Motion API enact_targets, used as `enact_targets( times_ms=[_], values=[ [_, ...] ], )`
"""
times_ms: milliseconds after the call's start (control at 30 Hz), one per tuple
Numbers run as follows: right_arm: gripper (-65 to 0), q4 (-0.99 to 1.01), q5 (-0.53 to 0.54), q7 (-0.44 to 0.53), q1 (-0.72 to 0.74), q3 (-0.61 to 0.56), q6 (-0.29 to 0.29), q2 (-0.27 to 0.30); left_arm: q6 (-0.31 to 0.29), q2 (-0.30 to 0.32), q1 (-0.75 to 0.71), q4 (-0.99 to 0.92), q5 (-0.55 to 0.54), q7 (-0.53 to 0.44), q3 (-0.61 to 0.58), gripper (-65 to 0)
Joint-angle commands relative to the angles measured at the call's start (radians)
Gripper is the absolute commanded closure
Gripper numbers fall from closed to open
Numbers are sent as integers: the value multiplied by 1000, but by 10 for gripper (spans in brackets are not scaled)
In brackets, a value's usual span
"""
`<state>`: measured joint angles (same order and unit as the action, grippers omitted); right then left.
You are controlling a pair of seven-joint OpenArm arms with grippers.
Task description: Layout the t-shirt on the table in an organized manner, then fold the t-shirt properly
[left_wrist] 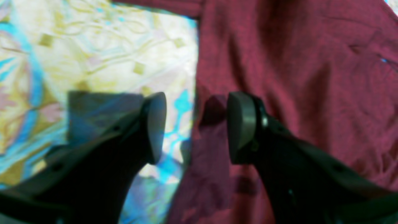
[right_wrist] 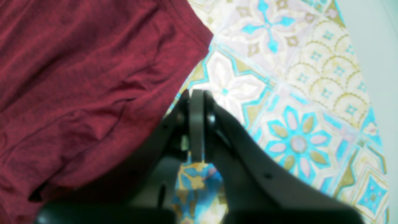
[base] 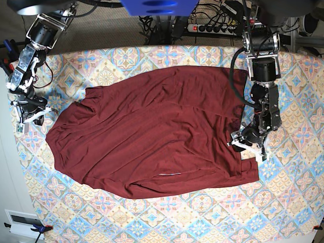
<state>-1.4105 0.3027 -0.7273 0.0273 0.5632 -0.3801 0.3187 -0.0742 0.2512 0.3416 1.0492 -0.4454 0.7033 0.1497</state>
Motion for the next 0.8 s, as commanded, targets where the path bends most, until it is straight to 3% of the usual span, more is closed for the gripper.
enact_targets(
  times_ms=[0, 167, 233, 400, 600, 700, 767],
  values=[
    [0, -19, 13, 21, 16, 5, 2, 12, -8, -10, 26, 16, -14, 6, 0, -308],
    [0, -23, 13, 21, 16, 5, 2, 6, -9, -48, 29, 16, -13, 13, -2, -299],
    [0, -23, 13, 21, 16, 5, 2, 6, -9, -48, 29, 16, -13, 6, -20, -261],
    [0, -23, 13, 21, 15, 5, 2, 6, -2, -43, 37, 16, -13, -67, -37, -4],
    [0, -23, 11, 21, 12, 5, 2, 6, 0, -23, 135, -10, -13, -107, -35, -2],
    [0, -25, 11, 21, 10, 5, 2, 6, 0, -19, 242, -134, -13, -124, -35, -2],
    [0, -25, 11, 19, 9, 5, 2, 6, 0, -10, 311, -248, -13, -185, -38, -2]
  ],
)
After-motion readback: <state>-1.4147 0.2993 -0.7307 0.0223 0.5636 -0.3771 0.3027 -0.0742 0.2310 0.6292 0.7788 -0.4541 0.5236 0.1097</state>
